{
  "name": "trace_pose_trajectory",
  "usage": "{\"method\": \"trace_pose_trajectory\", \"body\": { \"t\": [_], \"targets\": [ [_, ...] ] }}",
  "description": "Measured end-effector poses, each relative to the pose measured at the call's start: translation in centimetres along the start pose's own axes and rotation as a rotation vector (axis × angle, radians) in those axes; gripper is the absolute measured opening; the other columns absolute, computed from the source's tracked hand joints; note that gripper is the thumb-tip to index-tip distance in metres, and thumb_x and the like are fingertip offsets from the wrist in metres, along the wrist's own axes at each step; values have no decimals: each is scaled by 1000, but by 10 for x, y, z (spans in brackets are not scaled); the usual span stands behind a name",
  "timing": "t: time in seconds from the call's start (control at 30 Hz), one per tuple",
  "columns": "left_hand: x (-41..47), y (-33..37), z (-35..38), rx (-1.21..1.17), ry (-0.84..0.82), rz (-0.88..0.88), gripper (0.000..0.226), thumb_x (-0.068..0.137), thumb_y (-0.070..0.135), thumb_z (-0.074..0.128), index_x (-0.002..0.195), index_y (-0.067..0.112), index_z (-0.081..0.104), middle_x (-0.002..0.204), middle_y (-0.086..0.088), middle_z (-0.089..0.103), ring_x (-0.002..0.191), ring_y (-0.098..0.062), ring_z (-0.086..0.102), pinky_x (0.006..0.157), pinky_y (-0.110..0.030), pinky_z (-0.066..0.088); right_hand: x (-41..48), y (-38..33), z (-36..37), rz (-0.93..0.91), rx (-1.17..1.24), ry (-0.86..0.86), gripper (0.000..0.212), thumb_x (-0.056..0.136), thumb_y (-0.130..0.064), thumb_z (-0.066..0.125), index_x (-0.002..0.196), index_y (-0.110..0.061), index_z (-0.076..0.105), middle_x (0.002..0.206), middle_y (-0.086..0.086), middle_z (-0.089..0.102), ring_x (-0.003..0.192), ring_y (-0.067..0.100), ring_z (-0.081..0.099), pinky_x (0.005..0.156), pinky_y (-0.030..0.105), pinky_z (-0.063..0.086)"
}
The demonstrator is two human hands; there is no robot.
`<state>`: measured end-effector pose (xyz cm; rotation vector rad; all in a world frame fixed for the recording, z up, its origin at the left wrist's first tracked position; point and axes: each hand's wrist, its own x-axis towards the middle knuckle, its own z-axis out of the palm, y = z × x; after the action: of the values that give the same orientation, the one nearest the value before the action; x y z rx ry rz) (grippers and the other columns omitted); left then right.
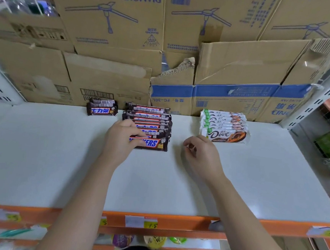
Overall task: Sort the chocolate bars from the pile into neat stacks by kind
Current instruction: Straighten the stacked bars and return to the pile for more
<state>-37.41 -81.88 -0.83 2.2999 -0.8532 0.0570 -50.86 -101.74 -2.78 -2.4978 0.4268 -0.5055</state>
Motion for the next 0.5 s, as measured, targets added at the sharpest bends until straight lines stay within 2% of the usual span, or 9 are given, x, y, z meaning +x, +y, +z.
{"method": "trace_pose_trajectory", "body": {
  "t": [0.17,0.27,0.37,0.5],
  "targets": [
    [2,-10,-1,89,16,84,26,66,26,83,89,18,73,86,1,62,85,-23,54,73,-35,43,-9,-3,7,28,-24,3,11,82,-8,61,88,-14,68,86,-1,60,86,23,53,68,25,36],
    [-5,-22,-6,117,39,46,37,62,31,85,92,18,69,94,0,62,89,-22,54,76,-36,44,-11,-2,8,18,-29,5,11,81,-7,62,88,-12,69,86,1,60,86,26,54,69,26,38],
    [-15,-31,-13,86,52,-31,42,61,26,86,97,18,67,99,0,60,93,-21,53,78,-36,44,-11,-4,11,10,-46,15,11,81,-7,62,88,-11,69,86,3,60,86,27,54,69,27,40],
    [-19,-34,-13,32,24,-72,40,65,19,83,101,18,65,101,2,59,89,-18,56,71,-29,42,-10,-5,12,11,-68,19,12,80,-6,62,88,-11,68,86,4,60,86,29,53,70,31,44]
  ]
}}
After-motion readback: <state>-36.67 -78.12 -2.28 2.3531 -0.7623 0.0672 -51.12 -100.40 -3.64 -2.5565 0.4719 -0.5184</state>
